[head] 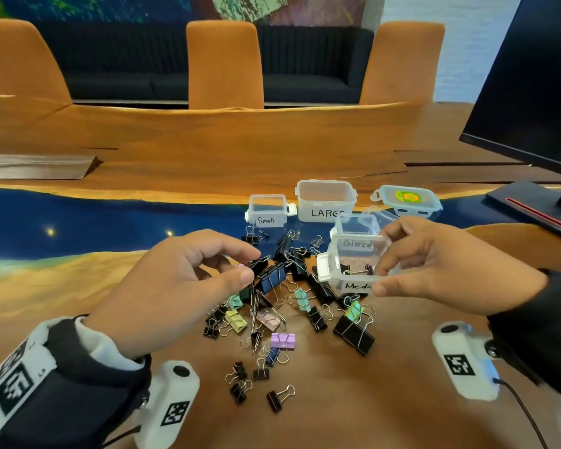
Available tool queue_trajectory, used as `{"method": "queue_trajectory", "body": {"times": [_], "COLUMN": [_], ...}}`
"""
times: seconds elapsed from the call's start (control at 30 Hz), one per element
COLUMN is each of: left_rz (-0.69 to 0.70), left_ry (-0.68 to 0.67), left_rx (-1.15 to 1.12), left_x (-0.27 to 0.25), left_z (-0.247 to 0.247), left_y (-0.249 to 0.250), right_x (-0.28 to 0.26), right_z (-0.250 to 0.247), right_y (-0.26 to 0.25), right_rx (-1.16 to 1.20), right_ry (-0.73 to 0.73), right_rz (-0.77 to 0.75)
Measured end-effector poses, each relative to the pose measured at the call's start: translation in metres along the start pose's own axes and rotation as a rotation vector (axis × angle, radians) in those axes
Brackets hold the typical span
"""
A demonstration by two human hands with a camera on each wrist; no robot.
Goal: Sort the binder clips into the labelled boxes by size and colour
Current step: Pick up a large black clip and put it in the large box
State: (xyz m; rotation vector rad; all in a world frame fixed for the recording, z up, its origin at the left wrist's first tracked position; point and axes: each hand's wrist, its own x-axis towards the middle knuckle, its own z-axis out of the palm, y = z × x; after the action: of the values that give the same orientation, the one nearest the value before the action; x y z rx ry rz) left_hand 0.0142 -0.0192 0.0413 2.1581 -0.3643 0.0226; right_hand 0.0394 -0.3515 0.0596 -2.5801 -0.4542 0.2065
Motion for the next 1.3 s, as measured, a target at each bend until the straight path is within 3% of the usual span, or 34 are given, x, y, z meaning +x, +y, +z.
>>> {"method": "queue_trajectory", "body": {"times": [0.43,0.7,0.87,1.3], "left_rz": [-0.029,-0.083,-0.091,-0.086], "left_ry": [-0.017,-0.075,-0.083,-0.086], "left_rx": [0.038,0.061,0.059,0.058], "left_x": [0.0,-0.001,-0.001,-0.001], "left_z": [-0.002,0.0,0.002,-0.001], "left_y": [-0.001,-0.005,-0.005,-0.009], "right_x": [0.007,0.024,0.037,0.051], "right_z": [-0.002,-0.018,-0.015,-0.022], "right_y": [0.009,0.06,0.084,0.075], "right_rx": [-0.088,-0.098,-0.163,-0.473], "right_ry": [0.075,0.077,-0.074,-0.042], "right_rz": [0.017,0.181,0.308,0.28]}}
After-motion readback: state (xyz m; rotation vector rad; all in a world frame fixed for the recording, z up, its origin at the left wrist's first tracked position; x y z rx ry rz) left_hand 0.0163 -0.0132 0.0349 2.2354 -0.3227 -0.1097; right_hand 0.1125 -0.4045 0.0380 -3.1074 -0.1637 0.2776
